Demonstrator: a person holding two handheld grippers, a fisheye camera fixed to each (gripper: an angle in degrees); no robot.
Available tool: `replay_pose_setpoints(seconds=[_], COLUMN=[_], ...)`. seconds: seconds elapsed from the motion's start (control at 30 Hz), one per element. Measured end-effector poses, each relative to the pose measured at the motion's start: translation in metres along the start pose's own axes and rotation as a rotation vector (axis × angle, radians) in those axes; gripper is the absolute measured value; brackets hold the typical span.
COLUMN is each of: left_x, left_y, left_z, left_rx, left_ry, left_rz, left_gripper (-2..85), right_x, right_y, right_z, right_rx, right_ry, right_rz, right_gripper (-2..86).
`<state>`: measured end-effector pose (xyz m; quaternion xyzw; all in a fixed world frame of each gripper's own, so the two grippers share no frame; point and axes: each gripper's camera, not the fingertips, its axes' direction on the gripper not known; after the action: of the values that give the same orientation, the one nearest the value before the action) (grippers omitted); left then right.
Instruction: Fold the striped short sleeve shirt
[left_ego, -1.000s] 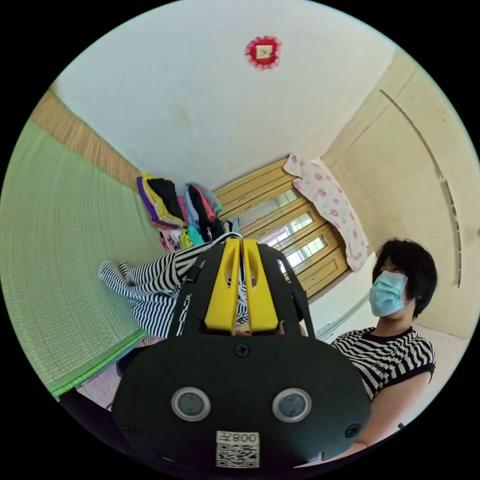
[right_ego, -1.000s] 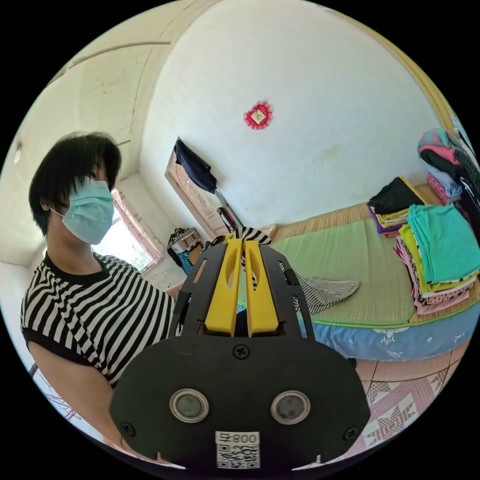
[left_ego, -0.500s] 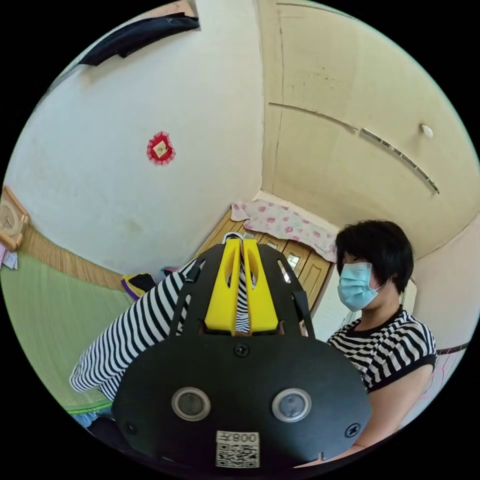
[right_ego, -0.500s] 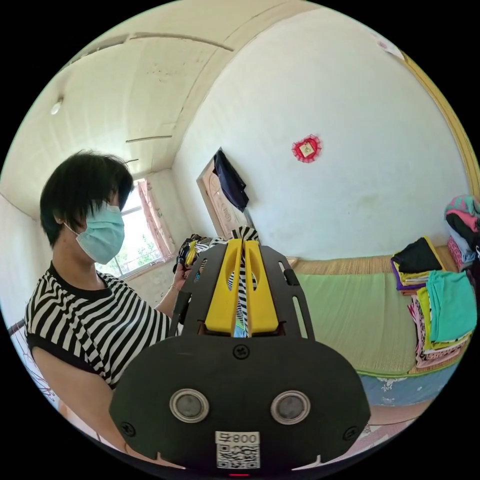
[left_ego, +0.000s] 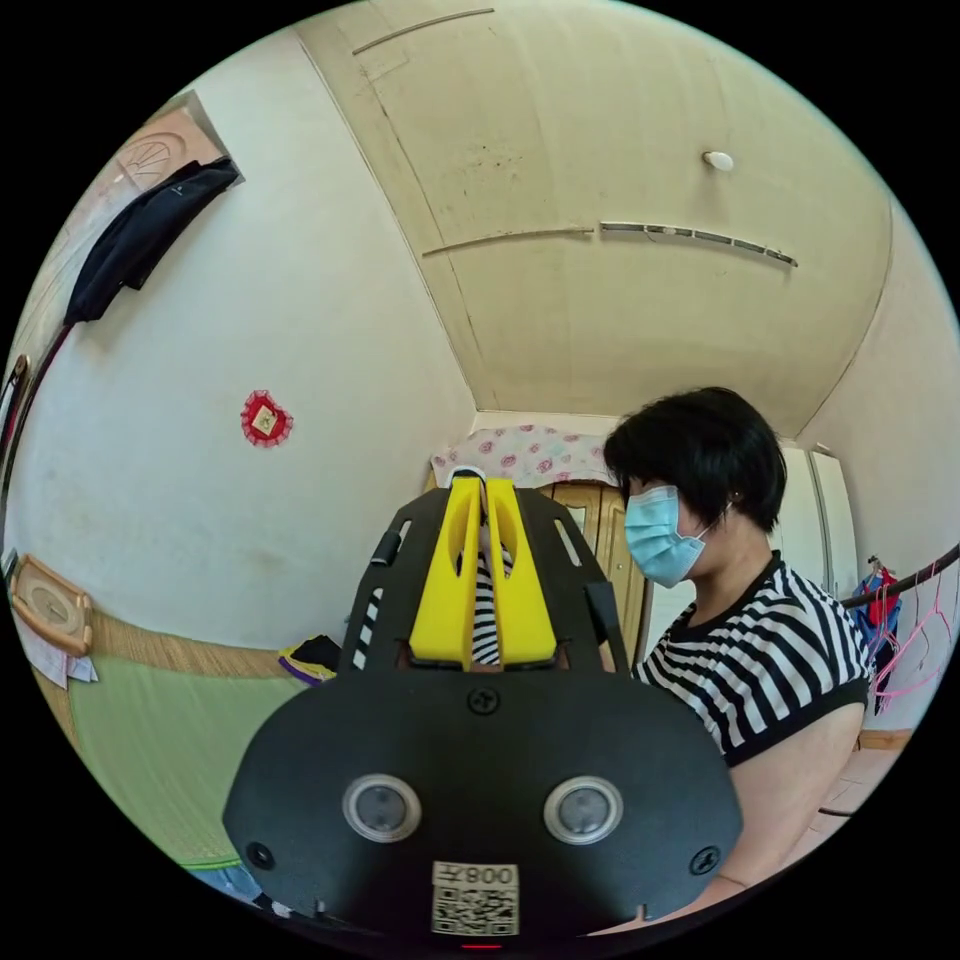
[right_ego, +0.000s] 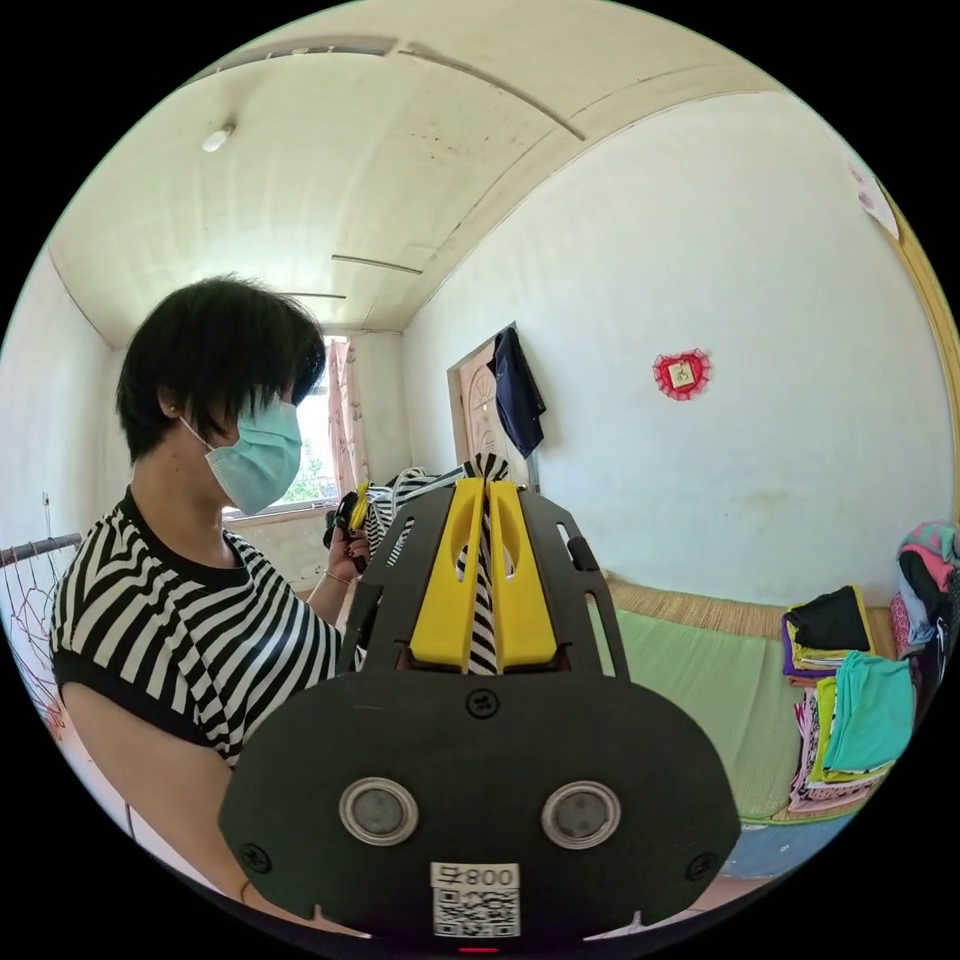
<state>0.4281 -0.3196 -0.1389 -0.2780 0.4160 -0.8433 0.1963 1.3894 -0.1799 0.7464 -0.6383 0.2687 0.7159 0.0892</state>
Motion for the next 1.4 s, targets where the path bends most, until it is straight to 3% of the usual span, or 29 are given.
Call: replay_pose_setpoints(seconds=[0.33, 0.77, 1.17, 1.4], left_x=[-0.012, -0.088, -0.218, -0.351], left_y=[0.009, 0.036, 0.065, 0.087], left_z=[-0.063, -0.077, -0.023, 0.05], left_rx=[-0.002, -0.03, -0.071, -0.161], left_ry=[0.023, 0.034, 0.022, -0.079], left_rz=[0.055, 0.055, 0.036, -0.04], left_gripper=[0.7, 0.7, 0.8, 0.8], right_x=[-0.007, 0.043, 0.134, 0.224], right_y=[-0.016, -0.042, -0.082, -0.107], right_z=[-0.006, 0.049, 0.16, 0.259], right_rx=[0.026, 0.024, -0.011, -0.071], right_ry=[0.028, 0.055, 0.097, 0.155], right_rz=[-0.031, -0.01, 0.02, 0.053], right_gripper=[0.4, 0.4, 0.4, 0.4])
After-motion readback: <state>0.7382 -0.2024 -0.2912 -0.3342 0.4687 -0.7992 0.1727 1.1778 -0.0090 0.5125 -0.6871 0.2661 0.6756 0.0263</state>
